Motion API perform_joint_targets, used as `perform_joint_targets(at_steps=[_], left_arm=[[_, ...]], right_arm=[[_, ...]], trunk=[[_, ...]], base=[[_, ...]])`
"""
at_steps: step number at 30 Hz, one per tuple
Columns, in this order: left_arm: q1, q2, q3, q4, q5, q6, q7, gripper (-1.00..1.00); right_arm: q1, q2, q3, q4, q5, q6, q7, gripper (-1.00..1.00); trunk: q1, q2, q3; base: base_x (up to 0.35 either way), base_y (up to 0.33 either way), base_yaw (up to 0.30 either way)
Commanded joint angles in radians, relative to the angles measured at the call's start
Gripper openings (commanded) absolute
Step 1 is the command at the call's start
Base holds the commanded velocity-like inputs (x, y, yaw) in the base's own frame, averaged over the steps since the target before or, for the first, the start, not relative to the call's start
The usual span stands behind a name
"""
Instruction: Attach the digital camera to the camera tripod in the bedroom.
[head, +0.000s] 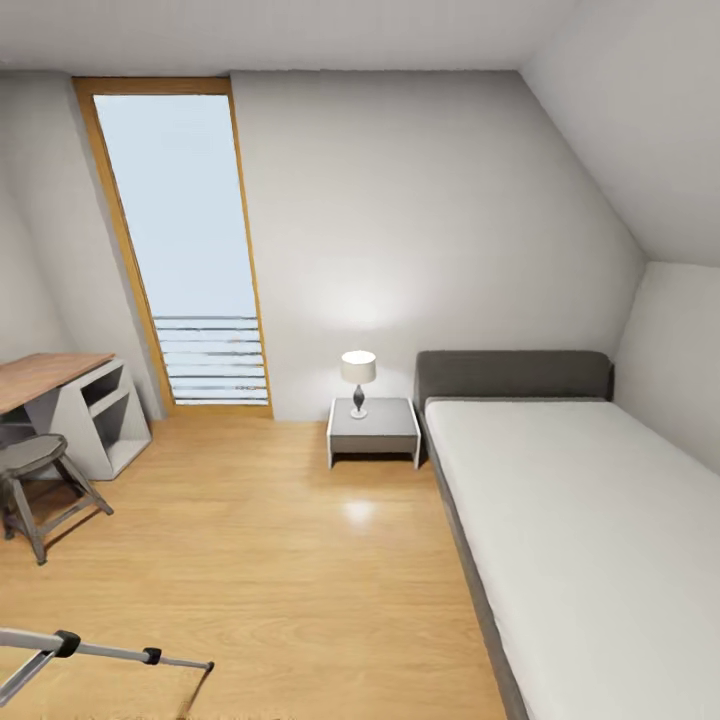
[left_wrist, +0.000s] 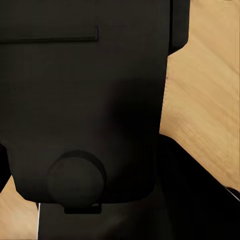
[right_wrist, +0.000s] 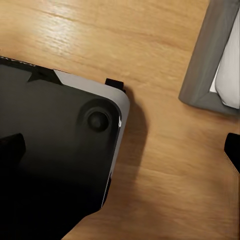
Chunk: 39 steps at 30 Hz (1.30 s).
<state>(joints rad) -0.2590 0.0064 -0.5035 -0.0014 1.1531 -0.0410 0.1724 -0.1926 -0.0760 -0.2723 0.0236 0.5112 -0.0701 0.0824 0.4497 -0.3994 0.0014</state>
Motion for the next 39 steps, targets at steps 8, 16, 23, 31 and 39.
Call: perform_joint_targets(at_steps=[8, 16, 23, 31, 39], left_arm=[[0.000, -0.001, -0.009, 0.000, 0.005, 0.000, 0.003, -1.00], [0.000, -0.007, -0.012, 0.000, 0.003, 0.000, 0.005, -1.00], [0.000, -0.008, -0.012, 0.000, 0.002, 0.002, 0.004, -1.00], [0.000, -0.008, -0.012, 0.000, 0.001, 0.004, 0.003, -1.00], [0.000, -0.008, -0.012, 0.000, 0.000, 0.003, 0.003, -1.00]], right_arm=[[-0.001, -0.001, -0.008, 0.002, 0.007, -0.005, 0.002, 1.00], [-0.001, -0.001, -0.008, 0.002, 0.007, -0.005, 0.002, 1.00], [-0.001, 0.001, -0.008, 0.002, 0.007, -0.005, 0.002, 1.00], [-0.001, 0.002, -0.008, 0.002, 0.006, -0.003, 0.002, 1.00], [-0.001, 0.002, -0.008, 0.002, 0.006, -0.001, 0.002, 1.00]], trunk=[[0.000, -0.001, 0.000], [0.000, -0.001, 0.000], [0.000, -0.001, 0.000], [0.000, -0.001, 0.000], [0.000, -0.001, 0.000]], base=[[0.000, 0.000, 0.279], [0.000, 0.000, 0.279], [0.000, 0.000, 0.279], [0.074, 0.000, 0.279], [0.112, 0.000, 0.279]])
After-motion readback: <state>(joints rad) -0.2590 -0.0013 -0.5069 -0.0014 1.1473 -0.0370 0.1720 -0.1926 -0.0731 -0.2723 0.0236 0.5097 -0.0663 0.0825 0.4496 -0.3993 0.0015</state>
